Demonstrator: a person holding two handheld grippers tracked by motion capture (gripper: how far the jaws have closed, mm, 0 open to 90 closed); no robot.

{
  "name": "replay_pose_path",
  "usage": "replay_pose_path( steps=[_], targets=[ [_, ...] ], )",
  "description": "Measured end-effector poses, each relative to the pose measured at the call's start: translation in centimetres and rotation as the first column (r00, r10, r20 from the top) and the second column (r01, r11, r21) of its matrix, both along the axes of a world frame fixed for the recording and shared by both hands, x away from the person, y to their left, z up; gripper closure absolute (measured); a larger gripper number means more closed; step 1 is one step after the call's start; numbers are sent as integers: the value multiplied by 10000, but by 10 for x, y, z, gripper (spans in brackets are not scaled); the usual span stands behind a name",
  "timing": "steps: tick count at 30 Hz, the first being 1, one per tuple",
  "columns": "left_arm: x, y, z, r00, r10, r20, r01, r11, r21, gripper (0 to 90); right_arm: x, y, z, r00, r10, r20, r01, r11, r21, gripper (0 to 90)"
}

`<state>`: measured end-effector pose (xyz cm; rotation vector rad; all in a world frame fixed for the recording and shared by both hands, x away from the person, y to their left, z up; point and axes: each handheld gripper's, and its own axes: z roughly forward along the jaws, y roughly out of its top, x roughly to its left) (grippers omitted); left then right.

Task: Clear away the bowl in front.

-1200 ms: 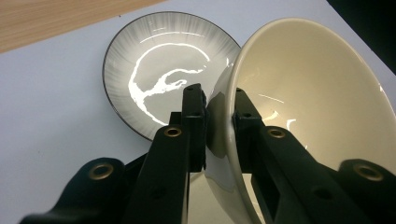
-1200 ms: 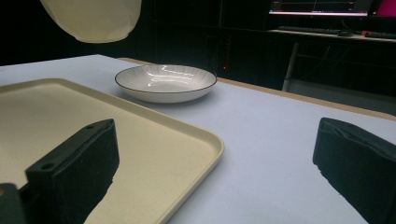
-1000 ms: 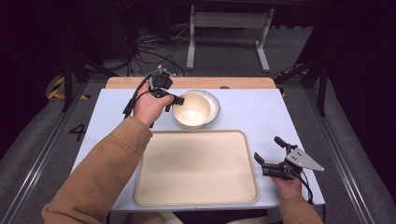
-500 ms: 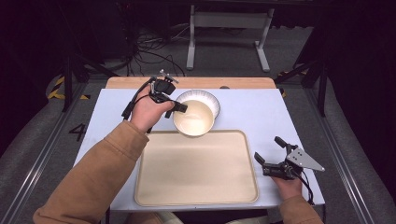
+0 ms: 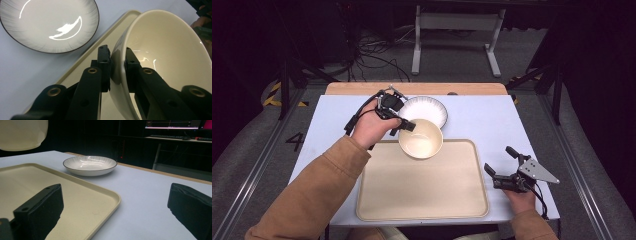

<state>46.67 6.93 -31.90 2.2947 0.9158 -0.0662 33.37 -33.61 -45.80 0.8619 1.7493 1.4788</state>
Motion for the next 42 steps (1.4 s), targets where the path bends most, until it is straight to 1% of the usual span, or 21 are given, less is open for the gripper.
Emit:
replay_pose_path(
  steps=[1,3,9,11,14,16,19,22,23,25,29,30,31,33,34,37,38,39,40,42],
  targets=[
    [0,0,-1,10000,-81,14,81,9999,83,803,0,0,0,10000,3,-2,-3,10000,4,7],
    [-2,-2,-5,9999,-126,-17,126,9999,99,801,0,0,0,10000,0,-6,0,10000,12,7],
    [-7,-5,-14,9991,-327,-265,333,9992,204,801,0,0,0,10000,5,-1,-5,10000,11,7],
    [-9,-8,-17,9984,-483,-304,492,9983,320,801,0,0,0,10000,6,0,-6,10000,8,7],
    [-11,-12,-21,9973,-685,-258,694,9968,388,801,0,0,0,10000,10,0,-10,10000,2,7],
    [-13,-14,-23,9963,-782,-362,797,9959,427,801,0,0,0,10000,13,1,-13,10000,5,7],
    [-15,-18,-26,9949,-957,-326,975,9936,568,801,0,0,0,10000,12,0,-12,10000,7,7],
    [-16,-21,-30,9937,-1064,-362,1088,9915,714,800,0,0,0,10000,15,8,-15,10000,4,7],
    [-17,-22,-31,9932,-1085,-427,1113,9914,686,801,0,0,0,10000,18,9,-18,10000,-1,7],
    [-17,-24,-33,9924,-1167,-378,1194,9896,807,800,0,0,0,10000,18,10,-18,10000,3,7],
    [-18,-27,-38,9922,-1153,-469,1193,9883,945,801,0,0,0,10000,31,14,-31,10000,7,7],
    [-18,-27,-38,9912,-1255,-415,1292,9861,1043,800,0,0,0,10000,27,10,-27,10000,-3,7],
    [-18,-27,-39,9908,-1276,-442,1316,9857,1050,800,0,0,0,10000,26,7,-26,10000,3,7],
    [-19,-29,-41,9916,-1213,-449,1257,9857,1126,800,0,0,0,10000,27,10,-27,10000,-2,7],
    [-19,-30,-42,9903,-1310,-458,1357,9833,1213,800,0,0,0,10000,35,14,-35,10000,6,7],
    [-20,-33,-44,9905,-1299,-453,1348,9821,1312,800,0,0,0,10000,28,8,-28,10000,0,7],
    [-20,-34,-45,9895,-1377,-450,1426,9805,1352,800,0,0,0,10000,24,8,-24,10000,2,7],
    [-21,-35,-46,9901,-1317,-487,1372,9812,1355,800,0,0,0,10000,28,12,-28,10000,1,7],
    [-21,-35,-48,9894,-1341,-557,1408,9800,1405,800,0,0,0,10000,30,10,-30,10000,2,7],
    [-21,-36,-50,9882,-1444,-509,1506,9766,1534,800,0,0,0,10000,30,13,-30,10000,7,7]
  ],
)
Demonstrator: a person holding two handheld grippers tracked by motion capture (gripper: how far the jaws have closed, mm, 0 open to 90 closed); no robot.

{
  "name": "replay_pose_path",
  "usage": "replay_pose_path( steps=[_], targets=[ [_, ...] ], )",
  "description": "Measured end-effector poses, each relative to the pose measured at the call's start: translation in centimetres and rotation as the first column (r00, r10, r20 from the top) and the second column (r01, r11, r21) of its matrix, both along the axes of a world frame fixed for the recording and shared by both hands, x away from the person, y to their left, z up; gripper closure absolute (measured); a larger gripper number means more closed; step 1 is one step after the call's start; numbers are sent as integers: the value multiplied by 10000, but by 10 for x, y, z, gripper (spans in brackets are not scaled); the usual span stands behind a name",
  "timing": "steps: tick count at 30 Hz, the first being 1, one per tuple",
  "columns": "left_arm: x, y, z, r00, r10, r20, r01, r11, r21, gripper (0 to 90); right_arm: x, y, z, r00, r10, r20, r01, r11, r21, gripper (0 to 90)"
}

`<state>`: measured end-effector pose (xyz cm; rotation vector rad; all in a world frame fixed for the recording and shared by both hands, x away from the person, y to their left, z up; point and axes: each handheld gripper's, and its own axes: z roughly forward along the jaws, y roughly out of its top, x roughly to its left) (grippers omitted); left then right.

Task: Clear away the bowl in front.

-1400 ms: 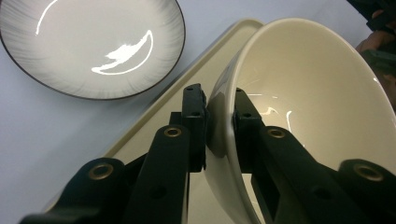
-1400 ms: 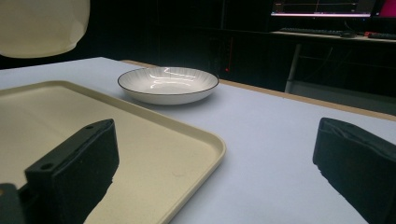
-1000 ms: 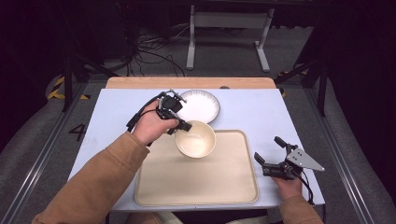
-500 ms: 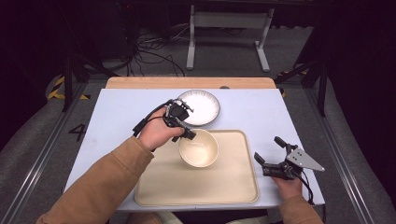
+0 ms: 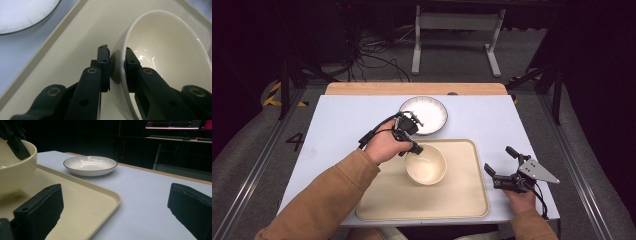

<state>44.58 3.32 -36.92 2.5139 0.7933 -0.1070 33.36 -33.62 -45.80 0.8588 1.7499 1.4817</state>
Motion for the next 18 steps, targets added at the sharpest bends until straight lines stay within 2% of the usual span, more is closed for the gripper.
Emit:
replay_pose_path(
  steps=[9,12,18],
  targets=[
    [-1,-2,-8,10000,-43,-82,45,9998,168,800,0,0,0,10000,2,-1,-2,10000,0,7],
    [0,-3,-10,9998,-191,-54,192,9996,215,799,0,0,0,10000,3,-6,-3,10000,3,7],
    [-1,-5,-15,9998,-121,-149,125,9996,266,799,0,0,0,10000,5,-6,-5,10000,3,7]
  ],
)
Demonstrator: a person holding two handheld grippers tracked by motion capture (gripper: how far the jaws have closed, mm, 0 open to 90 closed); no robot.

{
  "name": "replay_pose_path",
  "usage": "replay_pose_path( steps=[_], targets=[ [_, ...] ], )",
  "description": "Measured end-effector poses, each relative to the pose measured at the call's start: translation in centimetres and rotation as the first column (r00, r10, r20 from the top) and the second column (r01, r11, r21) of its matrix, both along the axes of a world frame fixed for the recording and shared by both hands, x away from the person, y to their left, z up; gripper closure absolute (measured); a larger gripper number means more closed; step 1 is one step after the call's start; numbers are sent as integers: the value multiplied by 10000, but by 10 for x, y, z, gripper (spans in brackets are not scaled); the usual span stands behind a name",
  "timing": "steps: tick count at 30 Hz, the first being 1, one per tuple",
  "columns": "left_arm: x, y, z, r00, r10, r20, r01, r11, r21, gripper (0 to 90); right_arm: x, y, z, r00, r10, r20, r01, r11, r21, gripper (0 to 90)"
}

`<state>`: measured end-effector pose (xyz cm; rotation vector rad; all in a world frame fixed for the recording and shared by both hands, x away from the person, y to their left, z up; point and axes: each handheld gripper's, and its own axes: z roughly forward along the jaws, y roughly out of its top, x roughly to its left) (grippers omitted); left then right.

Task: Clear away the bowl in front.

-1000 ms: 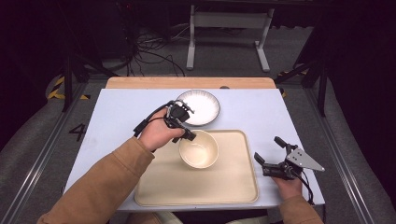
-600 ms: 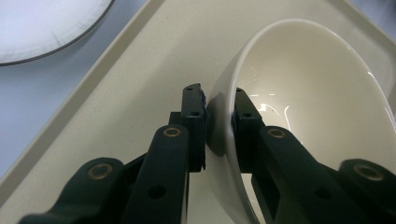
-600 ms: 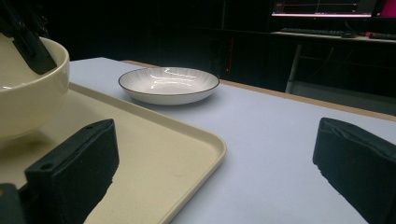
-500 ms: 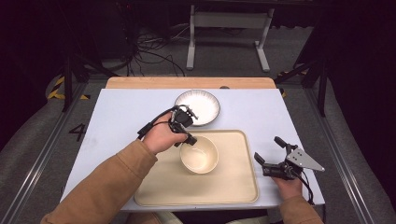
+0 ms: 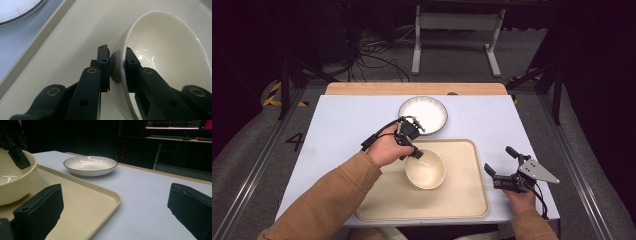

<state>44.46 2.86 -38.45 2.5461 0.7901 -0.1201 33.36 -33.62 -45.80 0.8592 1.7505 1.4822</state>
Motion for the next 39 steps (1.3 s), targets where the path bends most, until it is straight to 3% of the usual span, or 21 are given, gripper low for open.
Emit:
replay_pose_path(
  steps=[13,25,29,35,36,39],
  targets=[
    [3,2,-1,9995,-305,-120,307,9994,179,788,0,0,0,10000,1,-5,-1,10000,5,7],
    [3,3,-5,10000,-2,10,1,9985,549,751,0,0,0,10000,1,-1,-1,10000,-4,7],
    [3,3,-4,9999,-138,22,137,9991,405,684,0,0,0,10000,-1,5,1,10000,-10,7],
    [-6,1,2,9960,-120,884,116,9999,50,379,0,0,0,10000,-2,9,2,10000,-9,7],
    [-6,1,2,9960,-120,884,116,9999,50,336,0,0,0,10000,-2,9,2,10000,-9,7],
    [-9,4,7,9898,-188,1415,243,9990,-372,272,0,0,0,10000,7,-37,-7,10000,13,7]
  ],
)
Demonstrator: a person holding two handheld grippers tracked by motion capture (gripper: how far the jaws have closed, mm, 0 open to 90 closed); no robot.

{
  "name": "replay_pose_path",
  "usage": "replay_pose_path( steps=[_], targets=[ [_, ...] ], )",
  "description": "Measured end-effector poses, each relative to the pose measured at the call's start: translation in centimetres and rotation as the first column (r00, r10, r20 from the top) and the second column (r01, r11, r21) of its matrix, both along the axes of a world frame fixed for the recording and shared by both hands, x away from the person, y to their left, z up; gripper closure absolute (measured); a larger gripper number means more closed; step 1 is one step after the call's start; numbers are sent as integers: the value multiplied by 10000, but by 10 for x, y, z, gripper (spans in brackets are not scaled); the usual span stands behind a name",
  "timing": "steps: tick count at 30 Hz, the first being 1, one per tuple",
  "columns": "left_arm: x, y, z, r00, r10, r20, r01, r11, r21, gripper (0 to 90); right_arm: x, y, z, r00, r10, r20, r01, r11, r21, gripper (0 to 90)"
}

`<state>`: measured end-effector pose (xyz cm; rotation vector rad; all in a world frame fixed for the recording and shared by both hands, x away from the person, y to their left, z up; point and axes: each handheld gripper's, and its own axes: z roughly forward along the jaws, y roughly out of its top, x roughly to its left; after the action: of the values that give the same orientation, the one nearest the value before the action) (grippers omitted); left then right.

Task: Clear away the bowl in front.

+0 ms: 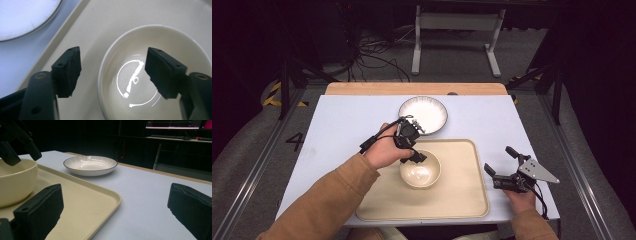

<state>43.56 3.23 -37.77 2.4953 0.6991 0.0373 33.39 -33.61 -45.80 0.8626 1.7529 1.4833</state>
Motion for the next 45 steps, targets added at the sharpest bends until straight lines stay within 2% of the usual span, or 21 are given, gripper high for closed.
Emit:
replay_pose_path(
  steps=[2,7,13,17,18,20,27,29,30,36,38,40,45],
  targets=[
    [-1,3,3,9993,-85,361,89,9999,-97,233,0,0,0,10000,11,-15,-11,10000,-10,7],
    [-7,11,9,9966,-231,791,267,9986,-458,197,0,0,0,10000,17,39,-17,10000,13,7],
    [-16,25,15,9932,-55,1162,158,9960,-884,187,0,-1,0,10000,50,49,-51,10000,56,7],
    [-19,33,17,9914,44,1311,91,9947,-1023,181,0,-1,0,10000,48,32,-48,10000,66,7],
    [-24,41,19,9890,157,1472,12,9935,-1140,180,0,-1,0,10000,60,20,-60,10000,58,7],
    [-26,44,19,9879,246,1529,-52,9920,-1260,179,0,-1,0,10000,66,11,-66,10000,54,7],
    [-43,71,21,9754,507,2145,-146,9859,-1669,154,1,-1,0,10000,84,-44,-84,9999,77,7],
    [-45,73,22,9747,538,2170,-165,9853,-1701,152,1,-1,0,10000,85,-42,-85,9999,75,7],
    [-50,80,22,9724,639,2244,-229,9833,-1808,150,1,-1,0,10000,83,-43,-83,9999,84,7],
    [-59,97,22,9663,959,2388,-442,9760,-2132,146,1,-1,0,9999,90,-59,-89,9999,131,7],
    [-63,103,21,9615,1037,2544,-465,9741,-2213,140,1,-2,0,9999,87,-68,-86,9999,142,7],
    [-65,107,20,9598,1085,2589,-492,9730,-2254,136,1,-2,0,9999,87,-73,-85,9999,150,7],
    [-71,122,15,9518,1330,2765,-576,9626,-2648,113,1,-2,0,9999,79,-99,-77,9998,182,7]
  ],
)
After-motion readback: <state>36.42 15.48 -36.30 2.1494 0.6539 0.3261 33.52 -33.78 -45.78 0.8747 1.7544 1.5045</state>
